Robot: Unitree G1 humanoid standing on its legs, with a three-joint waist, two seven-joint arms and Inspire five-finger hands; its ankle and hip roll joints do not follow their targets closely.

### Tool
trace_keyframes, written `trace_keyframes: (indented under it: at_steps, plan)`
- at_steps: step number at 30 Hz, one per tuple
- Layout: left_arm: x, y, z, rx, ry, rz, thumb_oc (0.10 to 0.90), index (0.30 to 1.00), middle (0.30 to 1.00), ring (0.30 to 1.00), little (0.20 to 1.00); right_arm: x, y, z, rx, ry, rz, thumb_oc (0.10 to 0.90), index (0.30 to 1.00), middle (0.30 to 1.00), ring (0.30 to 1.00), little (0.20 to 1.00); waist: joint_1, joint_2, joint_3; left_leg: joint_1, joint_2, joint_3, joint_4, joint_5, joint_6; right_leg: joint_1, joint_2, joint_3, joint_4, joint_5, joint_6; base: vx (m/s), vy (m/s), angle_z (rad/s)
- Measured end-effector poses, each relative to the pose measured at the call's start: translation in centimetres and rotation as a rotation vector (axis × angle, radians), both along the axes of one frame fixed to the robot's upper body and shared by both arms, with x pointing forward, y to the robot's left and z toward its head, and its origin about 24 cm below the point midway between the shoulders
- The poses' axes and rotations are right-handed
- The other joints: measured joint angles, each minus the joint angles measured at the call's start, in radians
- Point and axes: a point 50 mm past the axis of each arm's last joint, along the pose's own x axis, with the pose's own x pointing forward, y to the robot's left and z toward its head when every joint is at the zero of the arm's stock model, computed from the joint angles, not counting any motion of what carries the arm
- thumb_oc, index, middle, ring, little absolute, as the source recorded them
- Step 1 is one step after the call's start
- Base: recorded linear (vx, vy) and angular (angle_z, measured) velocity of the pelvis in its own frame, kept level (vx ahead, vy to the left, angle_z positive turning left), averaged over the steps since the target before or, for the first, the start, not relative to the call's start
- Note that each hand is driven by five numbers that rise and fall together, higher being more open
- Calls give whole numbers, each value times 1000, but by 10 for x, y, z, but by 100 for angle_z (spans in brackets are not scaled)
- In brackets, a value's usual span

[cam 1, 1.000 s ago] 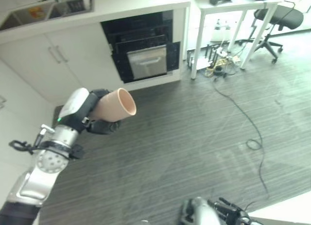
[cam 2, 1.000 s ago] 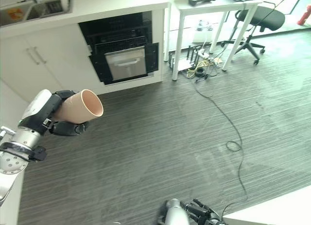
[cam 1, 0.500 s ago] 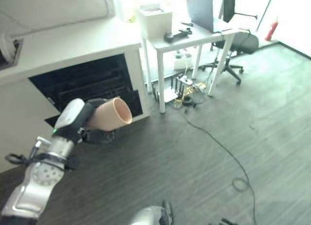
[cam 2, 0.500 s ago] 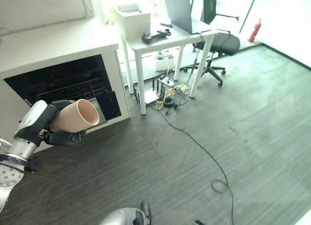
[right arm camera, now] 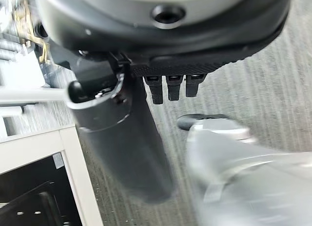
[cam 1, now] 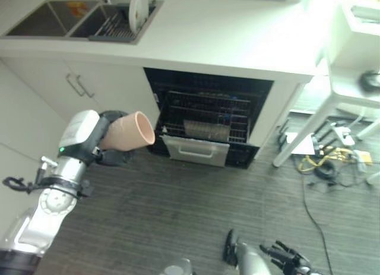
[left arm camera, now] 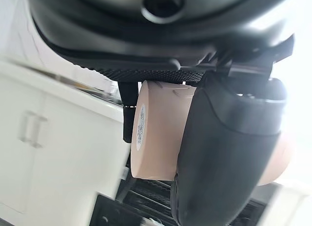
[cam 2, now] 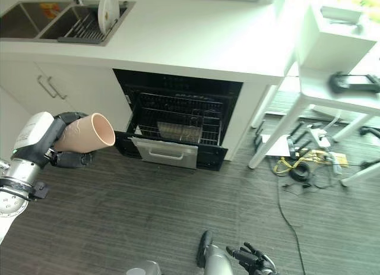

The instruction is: Place the dishes in the dishwasher.

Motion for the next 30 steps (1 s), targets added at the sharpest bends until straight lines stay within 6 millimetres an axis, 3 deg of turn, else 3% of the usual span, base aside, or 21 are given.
trace_keyframes:
  at_steps: [1, 2, 3, 5, 10, 15, 18, 20, 21, 22, 23, 24, 25, 27, 28, 30]
  plan:
    - [2, -2, 17, 61, -33, -21, 400, 300, 300, 300, 300, 7, -1, 3, -2, -31, 0, 800, 900, 900, 900, 900, -5, -1, 0, -45, 0, -5, -65, 44, 29, 11, -1, 29, -1, -2, 4, 32, -49, -2]
    - [2, -4, 31, 103, -62, -35, 400, 300, 300, 300, 300, 13, -6, 7, -11, -52, 1, 800, 900, 900, 900, 900, -5, 15, -1, -63, 21, -1, -159, 169, 19, 6, 7, 30, 25, -23, 41, 37, -49, -23]
    - [0, -4, 39, 122, -83, -41, 400, 300, 300, 300, 300, 14, -11, 9, -18, -52, 4, 800, 900, 900, 900, 900, -6, 28, 1, -59, 31, 34, -150, 247, 37, 3, 2, 37, 58, -64, 78, 33, -39, -32]
    - [-4, -1, 53, 95, -140, -39, 400, 300, 300, 300, 300, 4, -10, 5, -4, -18, -2, 800, 900, 900, 900, 900, -24, 33, -3, -58, 5, 45, -148, 230, 43, -17, -35, 15, 96, -99, 110, 31, -28, -11]
    - [-5, 1, 56, 65, -147, -42, 400, 300, 300, 300, 300, -31, -11, -7, 11, 117, -22, 800, 900, 900, 900, 900, -32, 56, -18, -57, -14, 45, -150, 230, 43, -44, -60, 17, 158, -124, 118, 0, 0, 0]
    - [-5, -1, 55, 58, -151, -66, 400, 300, 300, 300, 300, -33, -12, -7, 11, 113, -22, 800, 900, 900, 900, 900, -49, 60, -46, -62, -16, 46, -148, 228, 40, -77, -69, 18, 215, -163, 116, 14, -27, 1]
    - [-5, -2, 46, 9, -147, -63, 400, 300, 300, 300, 300, -41, -15, -7, 7, 133, -10, 800, 900, 900, 900, 900, -61, 63, -102, -85, -14, 32, -156, 224, 22, -98, -65, 7, 255, -183, 102, 30, -66, 18]
    - [-3, -7, 35, -26, -125, -85, 400, 300, 300, 300, 300, -55, -16, -10, -2, 175, 9, 800, 900, 900, 900, 900, -59, 54, -136, -87, -3, 18, -184, 242, -10, -116, -63, -15, 286, -216, 71, 7, -59, 34]
    - [-2, -8, 33, -28, -120, -95, 400, 300, 300, 300, 300, -53, -15, -10, -1, 173, 11, 800, 900, 900, 900, 900, -54, 46, -135, -110, 3, 11, -143, 245, -16, -128, -61, -17, 294, -230, 54, 8, -32, 38]
    - [-1, -11, 31, -33, -113, -109, 400, 300, 300, 300, 300, -49, -14, -9, 0, 166, 16, 800, 900, 900, 900, 900, -63, 30, -130, -186, -1, 13, -24, 250, -26, -145, -76, -35, 312, -243, 40, 69, 35, 53]
    - [4, -16, 25, -55, -98, -129, 400, 300, 300, 300, 300, -49, -16, -9, -4, 168, 15, 800, 900, 900, 900, 900, -62, 18, -125, -265, 9, 34, 98, 267, -50, -152, -86, -52, 313, -247, 31, 169, 133, 58]
    - [6, -19, 17, -85, -76, -139, 400, 300, 300, 300, 300, -50, -18, -8, -11, 172, 10, 800, 900, 900, 900, 900, -63, 5, -115, -313, 33, 63, 160, 255, -51, -144, -83, -63, 302, -239, 33, 213, 191, 43]
    - [7, -22, 10, -120, -56, -152, 400, 300, 300, 300, 300, -52, -20, -8, -16, 181, 3, 800, 900, 900, 900, 900, -60, 16, -111, -325, 55, 94, 157, 231, -43, -125, -71, -77, 286, -239, 34, 249, 277, 30]
    - [9, -33, -5, -193, -26, -185, 400, 300, 300, 300, 300, -54, -22, -8, -22, 191, -2, 800, 900, 900, 900, 900, -63, 33, -95, -299, 92, 147, -20, 246, -55, -87, -39, -97, 252, -236, 39, 246, 323, 16]
    - [12, -45, -10, -266, -39, -213, 400, 300, 300, 300, 300, -45, -21, -7, -28, 168, 12, 800, 900, 900, 900, 900, -62, 72, -49, -323, 162, 146, -67, 289, -73, -49, 7, -99, 218, -232, 46, 306, 412, -13]
    - [13, -52, -19, -280, 4, -237, 400, 300, 300, 300, 300, -35, -20, -6, -36, 155, 9, 800, 900, 900, 900, 900, -72, 70, -15, -351, 215, 146, -58, 294, -61, -33, 19, -104, 211, -230, 50, 284, 374, -29]
